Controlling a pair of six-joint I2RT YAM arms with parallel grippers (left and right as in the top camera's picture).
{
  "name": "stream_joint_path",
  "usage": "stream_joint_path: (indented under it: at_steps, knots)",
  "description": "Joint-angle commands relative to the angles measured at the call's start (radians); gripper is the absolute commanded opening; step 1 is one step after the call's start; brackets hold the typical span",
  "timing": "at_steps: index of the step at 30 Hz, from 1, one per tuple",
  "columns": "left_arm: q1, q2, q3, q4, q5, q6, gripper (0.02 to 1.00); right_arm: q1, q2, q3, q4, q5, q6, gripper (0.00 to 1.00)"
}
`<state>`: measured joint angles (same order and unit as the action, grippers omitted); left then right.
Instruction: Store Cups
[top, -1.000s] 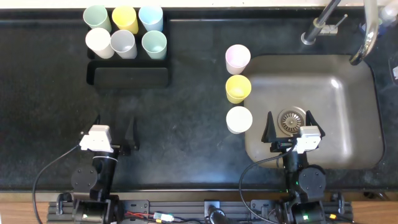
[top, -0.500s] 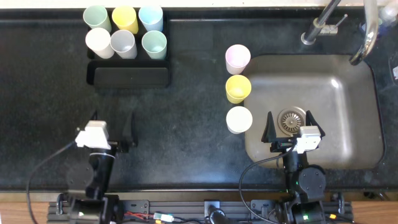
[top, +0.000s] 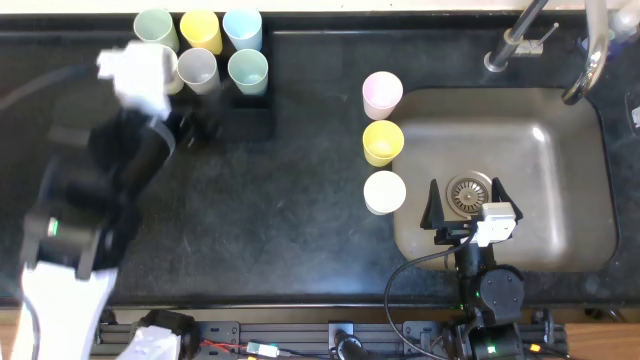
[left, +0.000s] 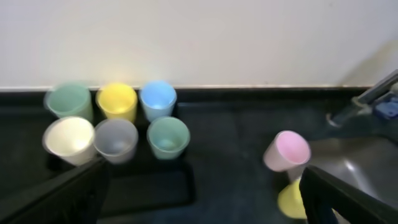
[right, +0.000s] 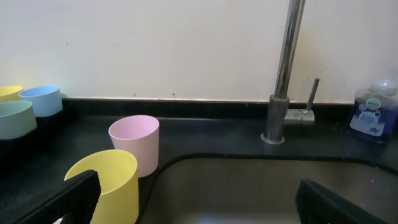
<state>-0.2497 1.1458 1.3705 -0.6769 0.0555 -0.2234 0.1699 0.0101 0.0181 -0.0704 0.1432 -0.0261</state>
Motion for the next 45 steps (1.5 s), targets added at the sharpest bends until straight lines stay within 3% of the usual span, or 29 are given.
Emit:
stream_joint_path:
  at_steps: [1,10,19,30,37,40,45]
  knots:
    - [-0.132,0.224,0.234,-0.097,-0.151,-0.208,1.0,-0.004,-0.006,-0.013,0.006,0.006,-0.004,0.998]
    - [-0.342,0.725,0.758,-0.494,-0.295,-0.457,0.998,-0.004,-0.006,-0.013,0.006,0.006,-0.004,0.998]
    - [-0.404,1.157,1.229,-0.708,-0.224,-0.516,1.0,-0.004,-0.006,-0.013,0.006,0.006,-0.004,0.998]
    - [-0.438,1.369,1.342,-0.739,-0.167,-0.594,1.0,-0.004,-0.006,-0.013,0.006,0.006,-0.004,0.998]
    - [-0.442,1.437,1.348,-0.693,-0.192,-0.594,0.996,-0.004,-0.006,-0.013,0.006,0.006,-0.004,0.998]
    - [-0.442,1.456,1.348,-0.69,-0.187,-0.594,0.912,-0.004,-0.006,-0.013,0.006,0.006,-0.004,0.996]
    - [-0.444,1.459,1.348,-0.684,-0.2,-0.589,0.581,-0.004,-0.006,-0.013,0.006,0.006,-0.004,0.996]
